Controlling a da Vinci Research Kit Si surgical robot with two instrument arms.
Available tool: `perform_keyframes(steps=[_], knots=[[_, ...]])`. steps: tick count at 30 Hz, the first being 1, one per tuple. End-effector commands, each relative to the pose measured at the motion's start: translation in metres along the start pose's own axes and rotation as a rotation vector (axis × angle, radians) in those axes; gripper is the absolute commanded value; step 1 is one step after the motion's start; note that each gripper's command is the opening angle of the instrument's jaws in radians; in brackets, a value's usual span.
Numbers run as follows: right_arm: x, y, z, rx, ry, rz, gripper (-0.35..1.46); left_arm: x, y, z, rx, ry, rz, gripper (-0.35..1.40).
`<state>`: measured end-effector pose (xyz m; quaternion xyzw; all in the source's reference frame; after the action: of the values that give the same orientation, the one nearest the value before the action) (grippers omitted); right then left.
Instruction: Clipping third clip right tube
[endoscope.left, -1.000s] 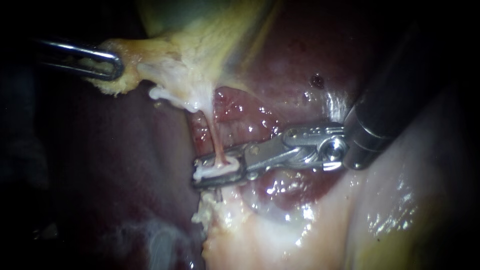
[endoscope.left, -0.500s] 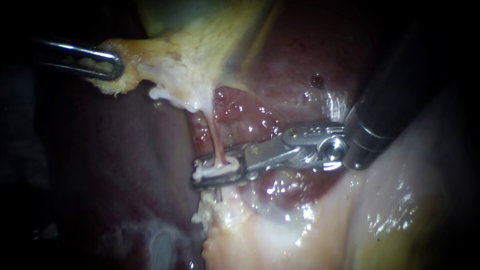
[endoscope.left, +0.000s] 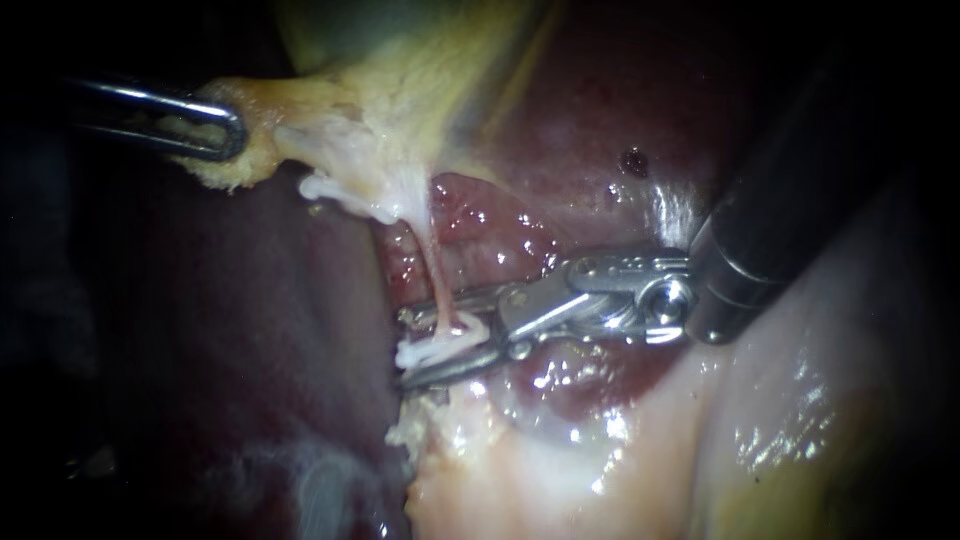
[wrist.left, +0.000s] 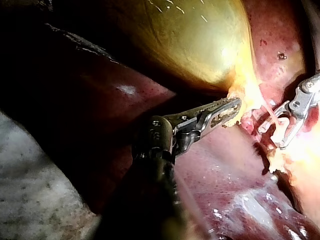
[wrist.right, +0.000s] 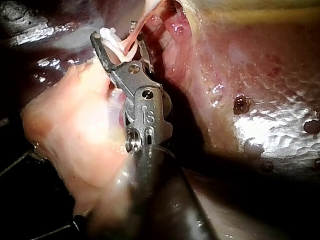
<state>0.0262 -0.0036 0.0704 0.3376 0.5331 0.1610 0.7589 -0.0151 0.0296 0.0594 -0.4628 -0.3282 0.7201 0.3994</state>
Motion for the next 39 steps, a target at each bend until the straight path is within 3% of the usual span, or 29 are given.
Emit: perform_keyframes(steps=[1,14,23,39], knots=[[0.0000,0.0001,0.0000,0.001,0.001,0.000,0.50,0.0000,0.0000,0.0000,0.000,0.000,0.000,-0.35],[0.0007,0.0006,-0.0016,0.009,0.060,0.060,0.50,0.0000,-0.0001,0.0000,-0.001,0.000,0.000,-0.35],[0.0023,0.0014,-0.0027,0.004,0.101,0.084,0.50,0.0000,-0.0001,0.0000,0.000,0.000,0.001,-0.35],[0.0039,0.0031,-0.0008,0.005,0.166,0.132,0.50,-0.0001,-0.0002,0.0002,0.001,0.000,0.001,-0.35]])
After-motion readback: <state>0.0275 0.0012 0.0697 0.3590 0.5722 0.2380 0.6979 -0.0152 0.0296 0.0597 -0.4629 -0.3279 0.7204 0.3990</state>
